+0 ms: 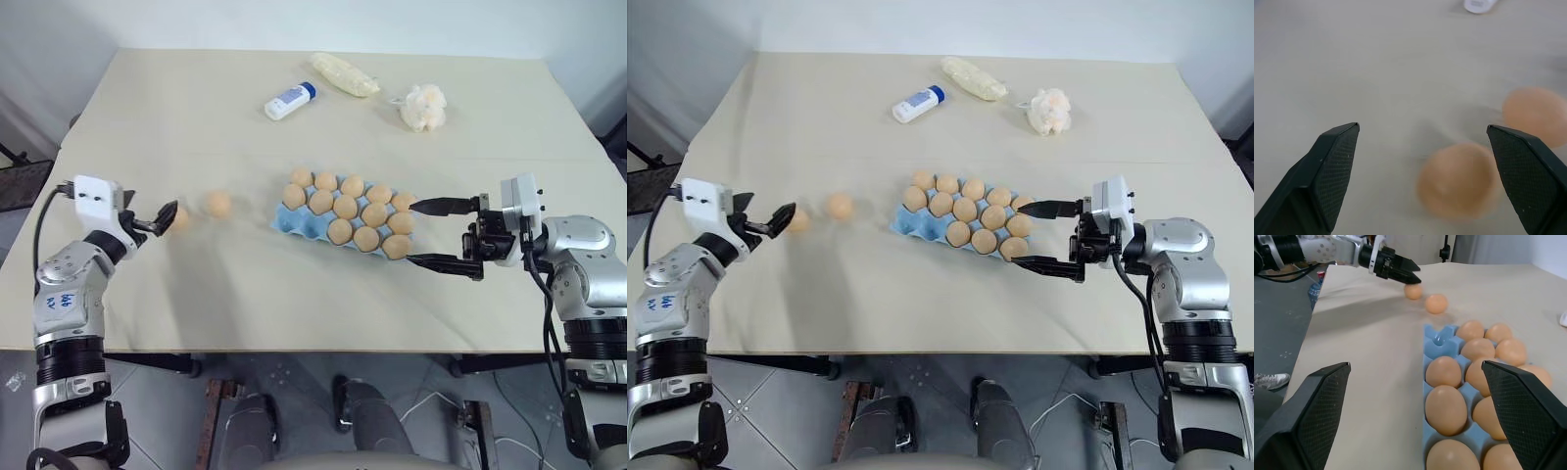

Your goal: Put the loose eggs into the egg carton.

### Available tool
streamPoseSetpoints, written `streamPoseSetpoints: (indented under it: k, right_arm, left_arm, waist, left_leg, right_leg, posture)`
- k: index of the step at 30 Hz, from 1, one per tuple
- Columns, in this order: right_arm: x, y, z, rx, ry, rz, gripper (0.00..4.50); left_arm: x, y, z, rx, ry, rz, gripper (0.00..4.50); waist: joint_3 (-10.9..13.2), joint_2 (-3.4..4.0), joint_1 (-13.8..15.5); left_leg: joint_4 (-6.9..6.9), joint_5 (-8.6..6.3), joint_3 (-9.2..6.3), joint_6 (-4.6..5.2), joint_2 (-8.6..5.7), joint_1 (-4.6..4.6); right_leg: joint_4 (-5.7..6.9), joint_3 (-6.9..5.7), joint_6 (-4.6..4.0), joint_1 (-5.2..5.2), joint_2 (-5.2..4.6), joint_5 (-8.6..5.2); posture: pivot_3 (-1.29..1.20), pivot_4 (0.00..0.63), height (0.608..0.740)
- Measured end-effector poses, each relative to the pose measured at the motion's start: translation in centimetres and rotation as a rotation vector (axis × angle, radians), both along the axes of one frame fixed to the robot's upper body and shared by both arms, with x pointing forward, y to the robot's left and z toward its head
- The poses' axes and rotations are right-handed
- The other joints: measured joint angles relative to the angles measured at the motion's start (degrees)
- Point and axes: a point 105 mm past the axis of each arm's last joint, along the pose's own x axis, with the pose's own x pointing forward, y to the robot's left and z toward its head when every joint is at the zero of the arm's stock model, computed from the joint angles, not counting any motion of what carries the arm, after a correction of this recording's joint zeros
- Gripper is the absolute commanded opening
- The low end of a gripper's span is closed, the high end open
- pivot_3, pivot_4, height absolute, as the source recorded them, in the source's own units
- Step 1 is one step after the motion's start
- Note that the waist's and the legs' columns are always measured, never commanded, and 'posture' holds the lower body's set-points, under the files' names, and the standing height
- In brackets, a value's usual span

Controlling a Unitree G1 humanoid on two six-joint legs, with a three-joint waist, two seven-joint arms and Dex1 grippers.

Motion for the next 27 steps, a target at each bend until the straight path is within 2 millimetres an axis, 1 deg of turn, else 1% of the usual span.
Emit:
streamPoseSetpoints:
  k: [4,7,10,15,16,18,20,22,23,26,27]
  right_arm:
    - [-0.1,-0.3,-0.4,-0.005,0.015,-0.010,4.50]
    - [-0.2,-0.3,-0.4,-0.008,0.014,-0.012,4.50]
    - [-0.2,-0.4,-0.4,-0.011,0.013,-0.014,4.50]
    - [-0.2,-0.4,-0.4,-0.011,0.013,-0.015,4.50]
    - [-0.2,-0.4,-0.4,-0.012,0.013,-0.016,4.50]
    - [-0.2,-0.4,-0.4,-0.012,0.012,-0.017,4.50]
    - [-0.2,-0.4,-0.4,-0.012,0.012,-0.019,4.50]
    - [-0.2,-0.5,-0.4,-0.014,0.012,-0.024,4.50]
    - [-0.2,-0.7,-0.6,-0.014,0.016,-0.031,4.50]
    - [-0.3,-1.0,-0.8,-0.011,0.025,-0.045,4.50]
    - [-0.3,-1.0,-0.8,-0.009,0.022,-0.049,4.50]
  left_arm:
    - [0.4,-0.3,-1.6,-0.005,0.060,-0.029,4.44]
    - [0.9,-0.6,-2.2,0.000,0.086,-0.041,4.44]
    - [1.5,-0.5,-2.3,0.002,0.090,-0.039,3.86]
    - [2.1,-0.5,-2.2,0.016,0.071,-0.048,2.29]
    - [2.1,-0.6,-2.1,0.017,0.071,-0.052,2.08]
    - [2.0,-0.7,-2.1,0.018,0.073,-0.057,1.88]
    - [2.0,-0.7,-2.1,0.020,0.072,-0.061,1.83]
    - [1.9,-1.1,-1.6,0.032,0.059,-0.080,1.81]
    - [1.9,-1.4,-1.0,0.039,0.042,-0.098,1.79]
    - [1.8,-3.4,2.4,0.051,-0.053,-0.183,1.77]
    - [1.9,-4.5,3.8,0.058,-0.086,-0.225,1.77]
  waist:
    - [0.0,0.00,0.1]
    - [0.0,0.00,0.0]
    - [0.0,0.00,0.0]
    - [0.0,0.00,0.0]
    - [0.0,0.00,0.0]
    - [0.0,0.00,0.1]
    - [0.0,0.00,0.1]
    - [0.0,0.00,0.1]
    - [0.0,-0.01,0.1]
    - [0.0,-0.01,0.2]
    - [0.0,-0.01,0.2]
  left_leg:
    - [0.05,0.00,0.07,-0.06,0.04,-0.01]
    - [0.15,0.01,0.08,-0.05,0.04,-0.01]
    - [0.20,0.01,0.08,-0.05,0.02,0.00]
    - [0.14,0.01,0.10,-0.05,0.02,-0.01]
    - [0.13,0.01,0.10,-0.05,0.03,-0.01]
    - [0.14,0.01,0.10,-0.05,0.03,-0.01]
    - [0.18,0.01,0.11,-0.05,0.03,-0.02]
    - [0.21,0.01,0.10,-0.05,0.03,-0.02]
    - [0.21,0.01,0.10,-0.05,0.03,-0.03]
    - [0.24,0.01,0.10,-0.05,0.01,-0.06]
    - [0.27,0.02,0.09,-0.04,0.00,-0.06]
  right_leg:
    - [0.15,0.00,-0.07,-0.11,0.05,-0.05]
    - [0.20,0.01,-0.06,-0.11,0.03,-0.04]
    - [0.25,0.02,-0.05,-0.10,-0.01,-0.03]
    - [0.27,0.01,-0.06,-0.13,0.00,-0.04]
    - [0.27,0.01,-0.07,-0.14,0.01,-0.04]
    - [0.27,0.00,-0.07,-0.14,0.01,-0.04]
    - [0.30,0.01,-0.07,-0.14,0.01,-0.04]
    - [0.33,0.01,-0.07,-0.14,0.00,-0.04]
    - [0.34,0.01,-0.07,-0.14,0.00,-0.04]
    - [0.40,0.02,-0.07,-0.15,-0.01,-0.04]
    - [0.42,0.01,-0.07,-0.14,-0.01,-0.04]
  posture:
    - [0.00,0.150,0.740]
    - [0.00,0.150,0.740]
    - [0.00,0.150,0.740]
    - [0.00,0.150,0.740]
    - [0.00,0.150,0.740]
    - [0.00,0.150,0.740]
    - [0.00,0.150,0.740]
    - [0.00,0.150,0.740]
    - [0.00,0.150,0.740]
    - [0.00,0.150,0.740]
    - [0.00,0.150,0.740]
